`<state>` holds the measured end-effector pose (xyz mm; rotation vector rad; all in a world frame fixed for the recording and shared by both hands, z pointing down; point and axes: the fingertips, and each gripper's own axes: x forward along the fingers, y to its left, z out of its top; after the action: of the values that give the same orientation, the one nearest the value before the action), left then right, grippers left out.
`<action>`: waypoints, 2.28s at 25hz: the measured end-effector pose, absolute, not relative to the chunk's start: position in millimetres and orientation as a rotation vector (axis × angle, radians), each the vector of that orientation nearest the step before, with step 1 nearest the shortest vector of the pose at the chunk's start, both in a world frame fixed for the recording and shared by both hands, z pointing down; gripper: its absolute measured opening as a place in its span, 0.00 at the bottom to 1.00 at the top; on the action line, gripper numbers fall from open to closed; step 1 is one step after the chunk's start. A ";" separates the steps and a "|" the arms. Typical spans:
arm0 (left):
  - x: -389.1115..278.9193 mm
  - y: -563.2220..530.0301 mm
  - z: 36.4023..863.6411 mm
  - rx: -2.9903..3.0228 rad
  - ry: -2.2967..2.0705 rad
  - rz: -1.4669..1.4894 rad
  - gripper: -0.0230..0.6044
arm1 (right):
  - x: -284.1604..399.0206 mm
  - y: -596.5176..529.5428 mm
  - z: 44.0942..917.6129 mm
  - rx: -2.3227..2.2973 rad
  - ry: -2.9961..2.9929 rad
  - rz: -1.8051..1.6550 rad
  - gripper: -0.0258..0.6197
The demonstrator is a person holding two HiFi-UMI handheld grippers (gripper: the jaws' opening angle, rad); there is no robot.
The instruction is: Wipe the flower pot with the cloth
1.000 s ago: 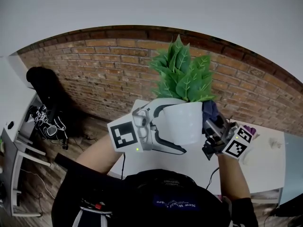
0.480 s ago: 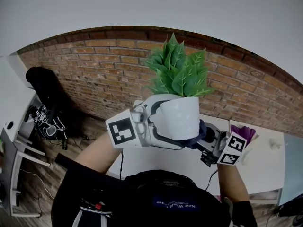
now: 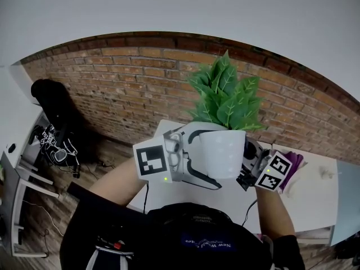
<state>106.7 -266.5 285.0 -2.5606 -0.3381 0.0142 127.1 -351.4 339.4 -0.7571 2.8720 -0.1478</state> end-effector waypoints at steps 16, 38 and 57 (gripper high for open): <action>106.1 -271.1 275.0 -2.618 -0.313 0.054 0.88 | 106.8 -311.5 354.9 -0.462 2.946 -0.075 0.24; 112.1 -283.7 277.7 -2.707 -0.256 0.073 0.87 | 121.3 -284.8 356.0 -0.337 2.911 0.008 0.24; 141.9 -335.5 375.4 -2.618 0.020 -0.536 0.87 | 79.1 -309.0 316.9 -1.072 3.124 0.915 0.24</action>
<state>141.9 -335.5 375.4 -2.6184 0.0202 -0.5362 79.1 -309.0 316.9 -1.0725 3.1236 0.9153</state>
